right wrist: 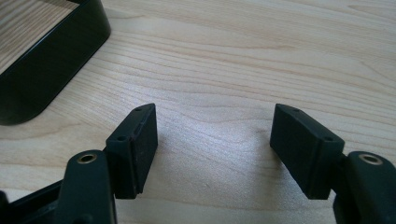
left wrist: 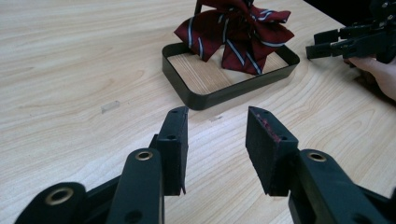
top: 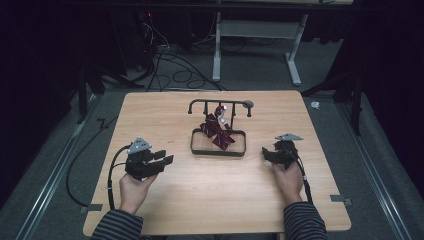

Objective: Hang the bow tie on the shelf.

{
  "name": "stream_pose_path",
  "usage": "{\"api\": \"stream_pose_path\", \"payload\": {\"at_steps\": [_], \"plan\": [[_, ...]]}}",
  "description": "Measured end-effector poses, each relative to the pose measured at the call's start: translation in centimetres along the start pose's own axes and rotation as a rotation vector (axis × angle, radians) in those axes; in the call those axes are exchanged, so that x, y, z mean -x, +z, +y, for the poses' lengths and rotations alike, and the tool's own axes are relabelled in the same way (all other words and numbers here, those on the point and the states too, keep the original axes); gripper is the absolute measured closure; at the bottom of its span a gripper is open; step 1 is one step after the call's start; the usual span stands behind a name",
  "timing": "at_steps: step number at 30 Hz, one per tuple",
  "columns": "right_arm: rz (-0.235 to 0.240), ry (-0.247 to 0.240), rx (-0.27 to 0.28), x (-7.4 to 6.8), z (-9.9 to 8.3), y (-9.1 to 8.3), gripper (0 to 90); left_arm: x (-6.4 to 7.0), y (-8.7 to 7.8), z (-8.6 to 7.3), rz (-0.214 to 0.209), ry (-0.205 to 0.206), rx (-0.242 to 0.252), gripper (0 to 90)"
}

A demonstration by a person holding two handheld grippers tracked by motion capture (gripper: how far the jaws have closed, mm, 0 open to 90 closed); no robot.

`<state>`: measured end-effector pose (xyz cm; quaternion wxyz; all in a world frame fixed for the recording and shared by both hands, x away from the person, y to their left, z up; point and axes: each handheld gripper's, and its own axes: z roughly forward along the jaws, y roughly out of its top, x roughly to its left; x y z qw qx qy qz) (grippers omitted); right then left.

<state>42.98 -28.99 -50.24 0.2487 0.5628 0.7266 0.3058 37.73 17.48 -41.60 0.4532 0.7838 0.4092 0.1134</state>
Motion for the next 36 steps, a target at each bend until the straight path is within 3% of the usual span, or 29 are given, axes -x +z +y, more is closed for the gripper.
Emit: {"api": "stream_pose_path", "payload": {"at_steps": [25, 36], "plan": [[0.000, 0.000, 0.000, 0.0, 0.0, 0.0, 33.5, 0.0, 1.2, -1.7, -0.019, -0.042, -0.033, 58.8], [0.001, 0.000, 0.000, 0.0, 0.0, 0.0, 33.5, 0.5, 1.7, -1.8, -0.015, -0.024, -0.049, 56.9]]}}
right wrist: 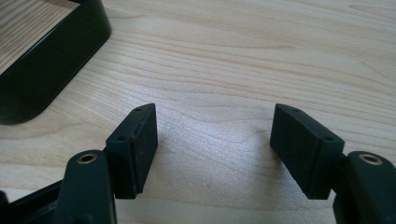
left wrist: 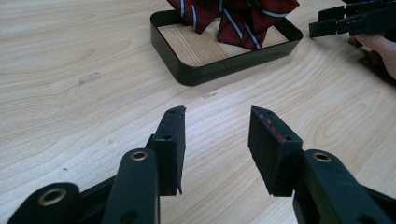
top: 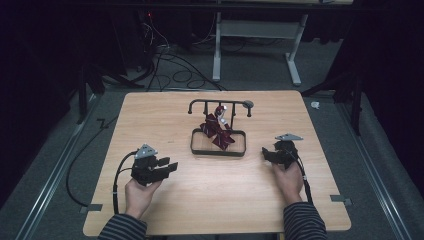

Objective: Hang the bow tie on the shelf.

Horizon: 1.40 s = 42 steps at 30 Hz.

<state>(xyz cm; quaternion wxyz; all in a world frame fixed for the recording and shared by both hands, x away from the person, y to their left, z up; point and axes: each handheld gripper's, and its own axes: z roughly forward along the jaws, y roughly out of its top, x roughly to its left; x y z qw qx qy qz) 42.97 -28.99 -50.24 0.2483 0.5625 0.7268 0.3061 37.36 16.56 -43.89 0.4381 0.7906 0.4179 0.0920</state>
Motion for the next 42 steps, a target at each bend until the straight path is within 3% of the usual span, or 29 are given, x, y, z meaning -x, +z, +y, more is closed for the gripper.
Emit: {"api": "stream_pose_path", "payload": {"at_steps": [18, 42], "plan": [[0.000, -0.001, 0.000, 0.0, 0.0, 0.0, 33.5, -0.1, 1.5, -0.8, -0.006, -0.024, -0.025, 54.8], [0.000, 0.000, 0.000, 0.0, 0.0, 0.0, 33.5, -0.1, 4.3, -1.2, 0.027, 0.007, -0.087, 53.5]]}}
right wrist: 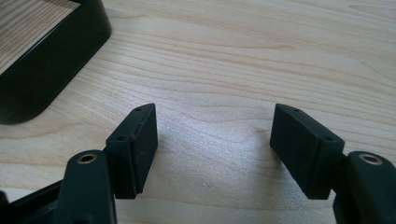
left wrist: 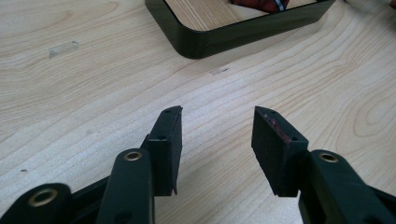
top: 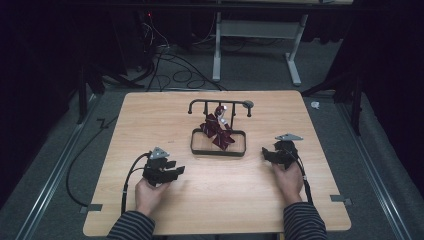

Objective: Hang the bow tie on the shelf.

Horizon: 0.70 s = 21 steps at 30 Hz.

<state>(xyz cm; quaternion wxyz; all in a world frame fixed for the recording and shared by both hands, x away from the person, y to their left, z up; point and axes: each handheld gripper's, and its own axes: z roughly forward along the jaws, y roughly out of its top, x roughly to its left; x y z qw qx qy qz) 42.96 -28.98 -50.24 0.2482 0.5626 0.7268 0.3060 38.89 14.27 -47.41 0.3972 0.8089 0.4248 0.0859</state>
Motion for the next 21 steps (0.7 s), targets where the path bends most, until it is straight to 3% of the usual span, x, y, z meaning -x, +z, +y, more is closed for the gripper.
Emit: {"api": "stream_pose_path", "payload": {"at_steps": [21], "plan": [[0.000, 0.000, 0.000, 0.0, 0.0, 0.0, 33.4, -0.3, 1.5, -0.2, 0.022, 0.002, -0.024, 52.4]]}}
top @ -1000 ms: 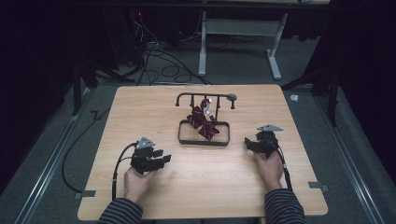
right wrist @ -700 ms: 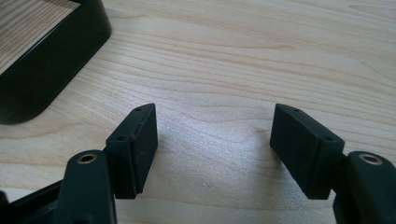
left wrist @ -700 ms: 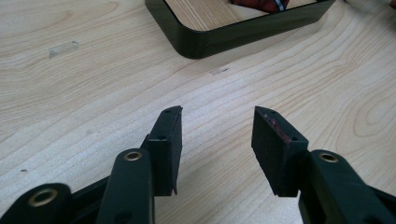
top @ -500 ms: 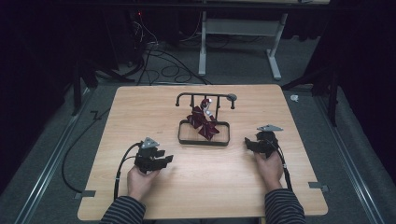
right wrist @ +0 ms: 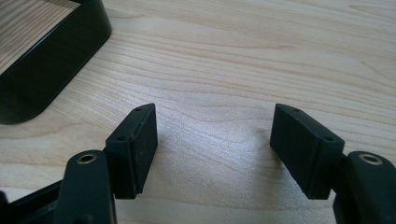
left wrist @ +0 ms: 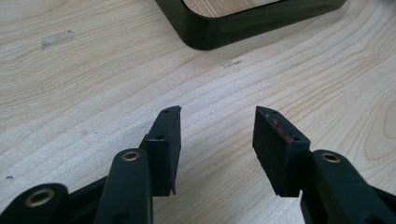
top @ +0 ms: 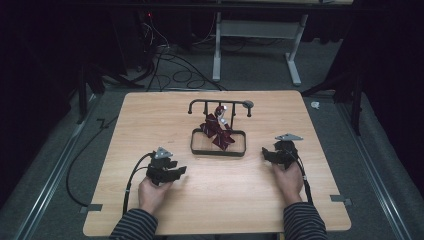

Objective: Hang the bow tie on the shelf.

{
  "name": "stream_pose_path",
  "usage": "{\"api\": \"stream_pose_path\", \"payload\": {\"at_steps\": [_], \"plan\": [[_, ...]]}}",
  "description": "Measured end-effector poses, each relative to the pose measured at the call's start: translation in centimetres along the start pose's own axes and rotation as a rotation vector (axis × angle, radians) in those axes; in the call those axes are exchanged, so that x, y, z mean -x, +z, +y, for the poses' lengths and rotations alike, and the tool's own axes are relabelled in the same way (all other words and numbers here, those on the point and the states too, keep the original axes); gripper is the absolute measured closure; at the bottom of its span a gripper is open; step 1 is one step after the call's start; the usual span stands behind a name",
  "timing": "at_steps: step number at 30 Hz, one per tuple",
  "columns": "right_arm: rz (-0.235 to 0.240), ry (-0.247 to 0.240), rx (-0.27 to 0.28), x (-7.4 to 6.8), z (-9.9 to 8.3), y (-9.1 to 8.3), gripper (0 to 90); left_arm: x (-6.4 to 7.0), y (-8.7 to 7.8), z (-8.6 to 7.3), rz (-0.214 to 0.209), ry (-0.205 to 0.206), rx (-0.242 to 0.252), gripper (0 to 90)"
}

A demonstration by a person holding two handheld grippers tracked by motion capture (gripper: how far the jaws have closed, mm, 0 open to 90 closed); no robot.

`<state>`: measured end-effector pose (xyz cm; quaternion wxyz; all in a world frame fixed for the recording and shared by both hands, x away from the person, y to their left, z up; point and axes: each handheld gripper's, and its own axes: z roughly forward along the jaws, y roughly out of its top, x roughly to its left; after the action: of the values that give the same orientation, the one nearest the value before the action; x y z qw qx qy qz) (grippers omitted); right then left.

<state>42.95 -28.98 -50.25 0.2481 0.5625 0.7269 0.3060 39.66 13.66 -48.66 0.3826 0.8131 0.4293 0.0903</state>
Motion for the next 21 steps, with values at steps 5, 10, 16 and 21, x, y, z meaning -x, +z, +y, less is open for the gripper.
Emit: {"api": "stream_pose_path", "payload": {"at_steps": [5, 10, 16, 21], "plan": [[0.000, 0.000, 0.000, 0.0, 0.0, 0.0, 33.4, 0.0, 0.3, -0.1, 0.007, 0.000, -0.004, 52.3], [0.000, 0.000, 0.000, 0.0, 0.0, 0.0, 33.4, -0.1, 0.5, -0.1, 0.013, 0.006, -0.008, 52.0], [-0.001, 0.000, 0.000, 0.0, 0.0, 0.0, 33.4, 0.0, 0.8, -0.2, 0.019, 0.008, -0.018, 51.7], [0.000, -0.002, 0.000, 0.0, 0.0, 0.0, 33.4, -0.1, 1.1, -0.3, 0.018, 0.002, -0.012, 51.5]]}}
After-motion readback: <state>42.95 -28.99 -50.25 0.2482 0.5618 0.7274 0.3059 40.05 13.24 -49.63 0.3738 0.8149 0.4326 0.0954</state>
